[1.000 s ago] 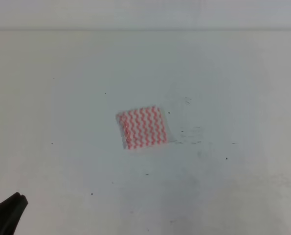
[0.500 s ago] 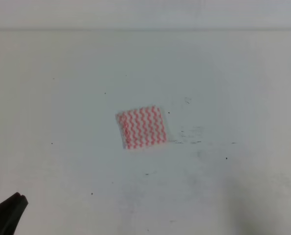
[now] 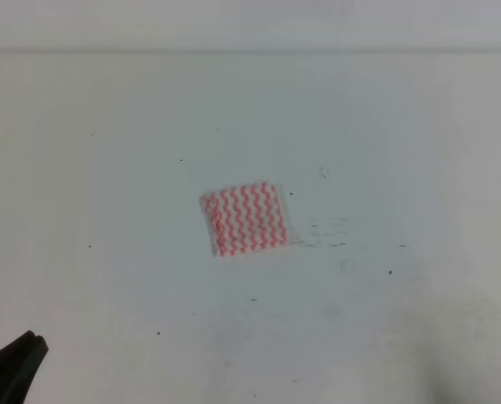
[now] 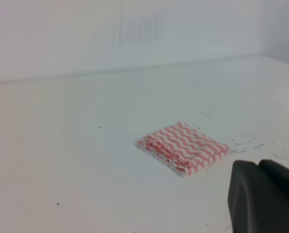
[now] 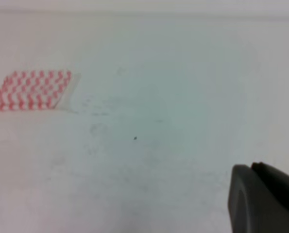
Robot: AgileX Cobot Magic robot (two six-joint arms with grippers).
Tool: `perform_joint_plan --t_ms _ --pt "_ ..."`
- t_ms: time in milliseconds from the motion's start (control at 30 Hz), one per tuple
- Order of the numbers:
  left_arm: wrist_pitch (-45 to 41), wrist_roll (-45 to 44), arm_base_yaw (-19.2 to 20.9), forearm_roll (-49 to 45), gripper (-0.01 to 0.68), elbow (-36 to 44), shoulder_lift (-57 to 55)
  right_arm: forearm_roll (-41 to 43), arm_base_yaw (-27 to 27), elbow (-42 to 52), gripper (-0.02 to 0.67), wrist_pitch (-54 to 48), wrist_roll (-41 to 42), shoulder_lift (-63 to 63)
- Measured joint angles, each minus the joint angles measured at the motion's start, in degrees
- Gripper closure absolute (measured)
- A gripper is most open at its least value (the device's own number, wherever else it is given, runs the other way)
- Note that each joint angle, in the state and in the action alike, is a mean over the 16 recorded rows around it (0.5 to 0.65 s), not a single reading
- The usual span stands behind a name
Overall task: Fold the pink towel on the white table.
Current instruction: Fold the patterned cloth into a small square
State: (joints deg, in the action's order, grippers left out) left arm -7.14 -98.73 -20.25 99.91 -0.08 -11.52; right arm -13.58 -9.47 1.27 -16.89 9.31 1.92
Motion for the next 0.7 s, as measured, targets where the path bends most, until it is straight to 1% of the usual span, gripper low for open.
perform_joint_plan --t_ms 200,700 --pt "-0.01 0.0 0.0 0.0 0.673 0.02 0.06 -0.37 0.01 -0.08 0.667 -2.91 -0.04 0.06" --pt "-0.03 0.01 0.0 -0.01 0.674 0.05 0.16 -1.34 0.0 -0.5 0.667 -3.53 0.03 -0.36"
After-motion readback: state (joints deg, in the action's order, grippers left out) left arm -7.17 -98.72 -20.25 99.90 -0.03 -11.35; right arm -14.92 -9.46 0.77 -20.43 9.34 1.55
